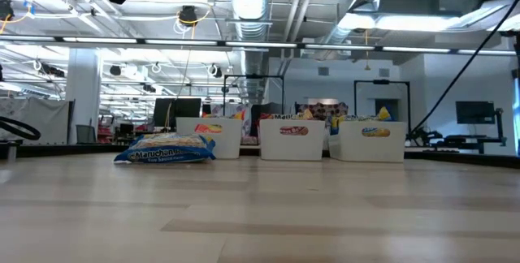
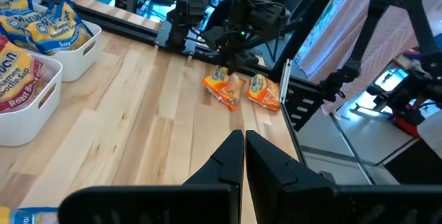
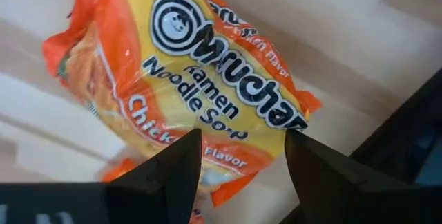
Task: Sort Maruchan noodles
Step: Put the orange noodle pack into the left white bin
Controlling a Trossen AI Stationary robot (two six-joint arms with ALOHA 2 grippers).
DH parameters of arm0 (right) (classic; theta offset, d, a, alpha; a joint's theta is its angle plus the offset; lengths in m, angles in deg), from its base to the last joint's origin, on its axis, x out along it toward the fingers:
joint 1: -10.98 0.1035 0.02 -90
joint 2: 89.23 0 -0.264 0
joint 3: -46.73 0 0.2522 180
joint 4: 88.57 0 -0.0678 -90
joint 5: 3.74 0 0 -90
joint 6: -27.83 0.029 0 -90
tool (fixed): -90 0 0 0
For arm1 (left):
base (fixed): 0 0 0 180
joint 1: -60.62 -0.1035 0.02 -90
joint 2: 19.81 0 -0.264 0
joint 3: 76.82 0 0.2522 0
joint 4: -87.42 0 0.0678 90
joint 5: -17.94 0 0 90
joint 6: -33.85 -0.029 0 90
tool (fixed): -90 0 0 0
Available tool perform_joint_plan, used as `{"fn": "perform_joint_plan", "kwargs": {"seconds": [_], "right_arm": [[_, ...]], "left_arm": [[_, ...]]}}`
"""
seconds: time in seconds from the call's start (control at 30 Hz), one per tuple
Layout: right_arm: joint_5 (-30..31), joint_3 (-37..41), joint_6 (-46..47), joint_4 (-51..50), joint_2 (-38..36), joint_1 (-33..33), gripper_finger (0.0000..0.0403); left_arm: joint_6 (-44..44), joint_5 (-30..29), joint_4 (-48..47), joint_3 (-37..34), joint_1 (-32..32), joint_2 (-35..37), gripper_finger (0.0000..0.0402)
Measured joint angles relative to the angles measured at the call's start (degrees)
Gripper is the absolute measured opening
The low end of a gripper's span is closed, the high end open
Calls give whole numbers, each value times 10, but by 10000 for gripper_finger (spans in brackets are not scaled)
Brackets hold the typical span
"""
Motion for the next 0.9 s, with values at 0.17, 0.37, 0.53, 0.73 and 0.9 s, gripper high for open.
{"fn": "perform_joint_plan", "kwargs": {"seconds": [0.17, 0.37, 0.53, 0.73, 0.9], "right_arm": [[-1, 6, 0, 8, -17, 0, 231], [-23, 5, 21, 7, -57, 5, 230], [-13, 5, 57, -48, -90, 18, 230], [1, 8, 61, -70, -96, 22, 230], [12, 57, 75, 11, -97, 21, 230]], "left_arm": [[3, -2, 1, 0, 0, -3, 0], [2, -17, 2, 0, 0, -12, 0], [-9, -17, 0, 0, 0, -23, 0], [-9, -17, -1, 0, 0, -43, 0], [-9, -17, 0, 0, 0, -61, 0]]}}
